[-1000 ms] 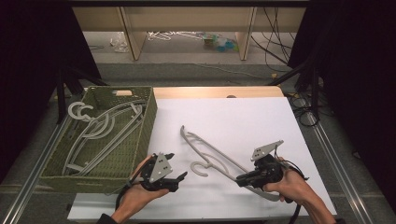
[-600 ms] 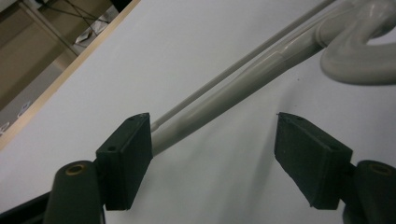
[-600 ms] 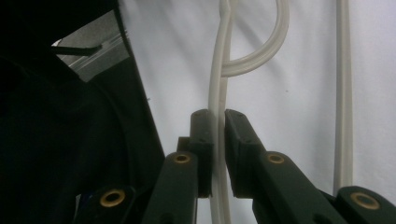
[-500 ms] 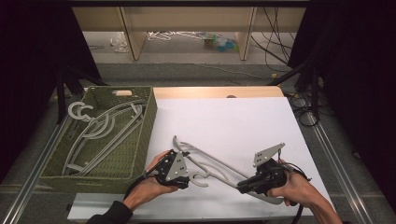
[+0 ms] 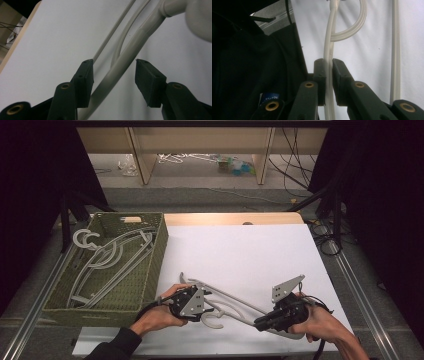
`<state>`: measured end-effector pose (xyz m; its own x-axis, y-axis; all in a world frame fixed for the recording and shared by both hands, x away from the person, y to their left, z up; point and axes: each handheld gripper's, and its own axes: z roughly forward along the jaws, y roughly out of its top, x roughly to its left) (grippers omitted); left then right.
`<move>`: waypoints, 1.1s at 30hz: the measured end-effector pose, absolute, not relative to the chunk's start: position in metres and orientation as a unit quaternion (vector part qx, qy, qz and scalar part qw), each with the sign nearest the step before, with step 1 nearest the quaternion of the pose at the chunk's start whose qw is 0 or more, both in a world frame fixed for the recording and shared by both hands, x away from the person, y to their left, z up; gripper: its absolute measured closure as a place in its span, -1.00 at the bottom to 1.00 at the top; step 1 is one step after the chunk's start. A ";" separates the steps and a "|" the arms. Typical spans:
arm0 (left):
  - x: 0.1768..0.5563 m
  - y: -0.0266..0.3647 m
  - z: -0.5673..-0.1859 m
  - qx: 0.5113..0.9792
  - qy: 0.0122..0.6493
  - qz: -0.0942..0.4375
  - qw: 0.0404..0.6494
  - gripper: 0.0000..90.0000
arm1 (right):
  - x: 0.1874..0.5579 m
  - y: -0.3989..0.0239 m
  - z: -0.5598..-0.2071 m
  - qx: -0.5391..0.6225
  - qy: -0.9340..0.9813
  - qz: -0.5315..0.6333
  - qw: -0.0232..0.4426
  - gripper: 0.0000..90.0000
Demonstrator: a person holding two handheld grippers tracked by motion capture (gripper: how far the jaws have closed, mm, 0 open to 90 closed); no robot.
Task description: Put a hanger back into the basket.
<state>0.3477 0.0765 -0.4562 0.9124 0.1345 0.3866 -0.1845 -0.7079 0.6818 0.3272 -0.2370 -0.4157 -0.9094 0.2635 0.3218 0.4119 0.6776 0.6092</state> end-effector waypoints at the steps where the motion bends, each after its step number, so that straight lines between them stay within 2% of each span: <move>1: 0.349 0.075 -0.457 0.904 -0.015 0.195 0.381 0.16 | 0.327 -0.237 -0.416 -0.183 -0.910 -0.356 0.106 0.83; 4: 0.351 0.075 -0.456 0.904 -0.022 0.192 0.381 0.37 | 0.327 -0.236 -0.417 -0.181 -0.912 -0.353 0.105 0.83; 12: 0.348 0.076 -0.451 0.908 -0.056 0.189 0.370 0.50 | 0.330 -0.241 -0.417 -0.175 -0.913 -0.355 0.095 0.79; 15: 0.345 0.074 -0.450 0.907 -0.066 0.196 0.367 0.56 | 0.333 -0.243 -0.415 -0.182 -0.911 -0.359 0.088 0.63; 17: 0.344 0.073 -0.447 0.906 -0.069 0.198 0.367 0.61 | 0.334 -0.245 -0.413 -0.179 -0.916 -0.356 0.058 0.46; 19: 0.344 0.072 -0.444 0.907 -0.070 0.196 0.366 0.67 | 0.336 -0.246 -0.407 -0.193 -0.906 -0.375 0.033 0.18; 20: 0.344 0.071 -0.443 0.905 -0.068 0.200 0.369 0.71 | 0.337 -0.247 -0.403 -0.195 -0.904 -0.380 0.020 0.16; 22: 0.344 0.070 -0.441 0.905 -0.053 0.193 0.376 0.75 | 0.338 -0.249 -0.395 -0.205 -0.896 -0.393 -0.010 -0.03; 25: 0.346 0.071 -0.438 0.907 -0.033 0.190 0.374 0.75 | 0.340 -0.254 -0.387 -0.224 -0.883 -0.411 -0.039 -0.12; 33: 0.350 0.068 -0.428 0.907 0.071 0.164 0.382 0.75 | 0.344 -0.265 -0.385 -0.269 -0.863 -0.423 -0.064 -0.15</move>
